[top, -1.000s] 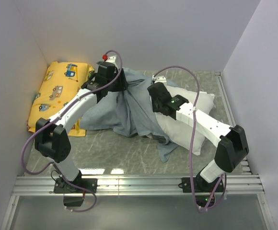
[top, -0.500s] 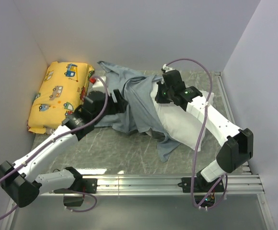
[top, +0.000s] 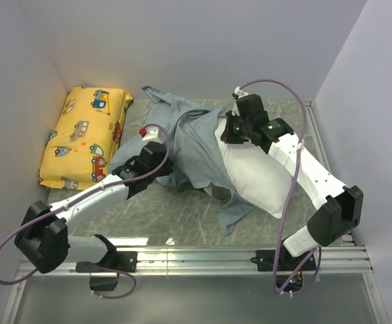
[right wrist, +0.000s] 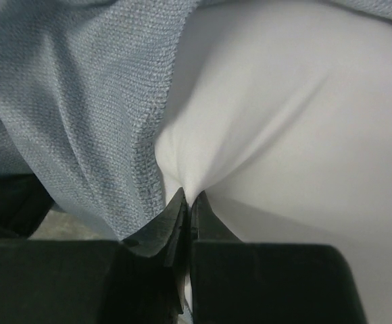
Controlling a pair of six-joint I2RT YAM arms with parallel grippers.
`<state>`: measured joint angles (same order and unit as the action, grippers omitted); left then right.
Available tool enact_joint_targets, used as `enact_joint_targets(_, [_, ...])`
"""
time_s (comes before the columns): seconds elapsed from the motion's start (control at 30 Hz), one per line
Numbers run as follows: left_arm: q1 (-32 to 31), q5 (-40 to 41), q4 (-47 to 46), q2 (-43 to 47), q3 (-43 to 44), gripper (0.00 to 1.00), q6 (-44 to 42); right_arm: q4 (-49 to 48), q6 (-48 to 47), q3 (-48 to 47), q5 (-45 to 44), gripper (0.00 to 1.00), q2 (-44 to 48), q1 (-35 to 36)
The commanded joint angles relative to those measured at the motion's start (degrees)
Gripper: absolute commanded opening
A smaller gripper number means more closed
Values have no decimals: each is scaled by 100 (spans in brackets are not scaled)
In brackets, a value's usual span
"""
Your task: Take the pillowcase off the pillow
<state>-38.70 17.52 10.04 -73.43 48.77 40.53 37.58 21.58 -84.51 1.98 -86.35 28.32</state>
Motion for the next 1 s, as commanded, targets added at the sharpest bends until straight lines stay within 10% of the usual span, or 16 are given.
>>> enact_joint_targets(0.0, [458, 656, -3, 126, 264, 1, 279, -401, 39, -496, 241, 0, 663, -431])
enact_joint_targets(0.37, [3357, 561, -195, 426, 27, 1, 719, -357, 250, -339, 497, 0, 1155, -1583])
enact_joint_targets(0.53, [3045, 119, -583, 22, 263, 1, 412, -332, 57, 66, 428, 0, 1147, -1251])
enact_joint_targets(0.63, [2666, 147, -626, -180, 352, 0, 350, -155, -277, 180, -421, 14, 1041, -452])
enact_joint_targets(0.77, [2368, 76, -696, -198, 352, 0, 297, -225, -523, 452, -1234, 58, 1199, 191])
enact_joint_targets(0.97, [2174, 24, -732, -259, 396, 0, 209, -225, -1006, 725, -2190, 75, 1664, 1578])
